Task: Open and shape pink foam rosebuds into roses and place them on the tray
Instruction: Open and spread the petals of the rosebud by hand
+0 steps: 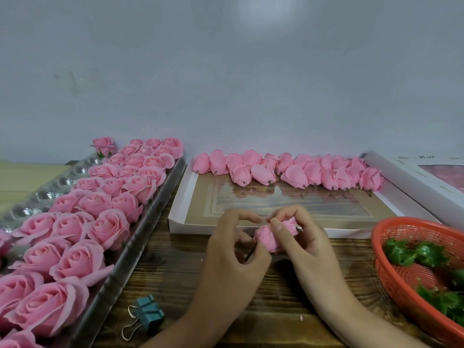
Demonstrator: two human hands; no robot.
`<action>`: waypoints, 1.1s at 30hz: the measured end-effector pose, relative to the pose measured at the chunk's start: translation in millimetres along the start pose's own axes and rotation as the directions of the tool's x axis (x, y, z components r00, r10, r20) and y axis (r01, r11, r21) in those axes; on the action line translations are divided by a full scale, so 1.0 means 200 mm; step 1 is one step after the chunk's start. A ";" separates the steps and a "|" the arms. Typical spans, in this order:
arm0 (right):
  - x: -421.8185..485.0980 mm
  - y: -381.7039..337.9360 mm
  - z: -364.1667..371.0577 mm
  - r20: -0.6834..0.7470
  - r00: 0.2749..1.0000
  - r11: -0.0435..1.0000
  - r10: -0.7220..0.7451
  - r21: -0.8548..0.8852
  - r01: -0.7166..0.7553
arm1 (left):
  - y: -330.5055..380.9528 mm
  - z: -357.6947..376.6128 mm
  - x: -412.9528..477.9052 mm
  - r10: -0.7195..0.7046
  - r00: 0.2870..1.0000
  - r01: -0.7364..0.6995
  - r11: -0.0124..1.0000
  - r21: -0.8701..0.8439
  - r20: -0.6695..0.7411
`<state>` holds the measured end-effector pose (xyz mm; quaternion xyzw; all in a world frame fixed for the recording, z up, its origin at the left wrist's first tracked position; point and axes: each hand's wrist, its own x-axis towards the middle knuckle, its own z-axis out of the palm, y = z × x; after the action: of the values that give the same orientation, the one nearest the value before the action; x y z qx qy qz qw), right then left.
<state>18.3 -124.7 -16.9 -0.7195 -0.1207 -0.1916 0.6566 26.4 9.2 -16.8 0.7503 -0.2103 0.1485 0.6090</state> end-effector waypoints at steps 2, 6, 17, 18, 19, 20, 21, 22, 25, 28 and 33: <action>-0.01 0.00 0.00 0.016 1.000 0.997 -0.023 -0.068 0.024 | 0.00 0.01 0.00 -0.036 0.998 0.036 0.999 0.003 0.053; -0.01 -0.01 0.01 0.090 0.987 0.963 -0.137 -0.223 0.154 | 0.00 0.02 0.00 -0.040 0.982 0.038 0.999 0.014 0.185; 0.00 0.04 0.00 0.011 0.997 0.983 -0.073 -0.170 0.074 | -0.08 0.02 0.00 -0.131 0.973 0.128 0.991 0.028 0.188; 0.01 0.04 -0.01 -0.005 0.998 0.987 -0.061 -0.150 0.059 | -0.08 0.02 0.00 -0.146 0.971 0.143 0.989 0.026 0.190; 0.00 0.04 -0.01 -0.017 0.999 0.990 -0.049 -0.133 0.047 | -0.08 0.02 0.01 -0.156 0.969 0.153 0.988 0.029 0.191; 0.00 0.05 -0.01 -0.023 0.999 0.992 -0.041 -0.124 0.038 | -0.08 0.02 0.01 -0.156 0.969 0.153 0.988 0.035 0.192; 0.00 0.04 -0.01 -0.025 0.999 0.992 -0.036 -0.119 0.032 | -0.08 0.03 0.01 -0.153 0.969 0.147 0.988 0.044 0.192; 0.00 0.04 -0.01 -0.025 0.999 0.992 -0.033 -0.120 0.029 | -0.08 0.03 0.00 -0.147 0.971 0.139 0.989 0.055 0.190; 0.01 0.03 -0.01 -0.010 0.999 0.988 -0.040 -0.149 0.038 | -0.07 0.03 0.00 -0.140 0.973 0.131 0.990 0.060 0.182; 0.00 0.02 -0.01 0.040 0.997 0.973 -0.073 -0.217 0.080 | -0.06 0.04 0.00 -0.134 0.973 0.129 0.991 0.039 0.186; -0.03 -0.02 0.01 0.183 0.961 0.905 -0.210 -0.334 0.261 | -0.08 0.05 0.01 -0.116 0.973 0.115 0.993 0.019 0.201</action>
<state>11.3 -120.9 -15.2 -0.8180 -0.2168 -0.2365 0.4775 36.0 1.8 -30.7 0.7746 -0.2264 0.0367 0.5895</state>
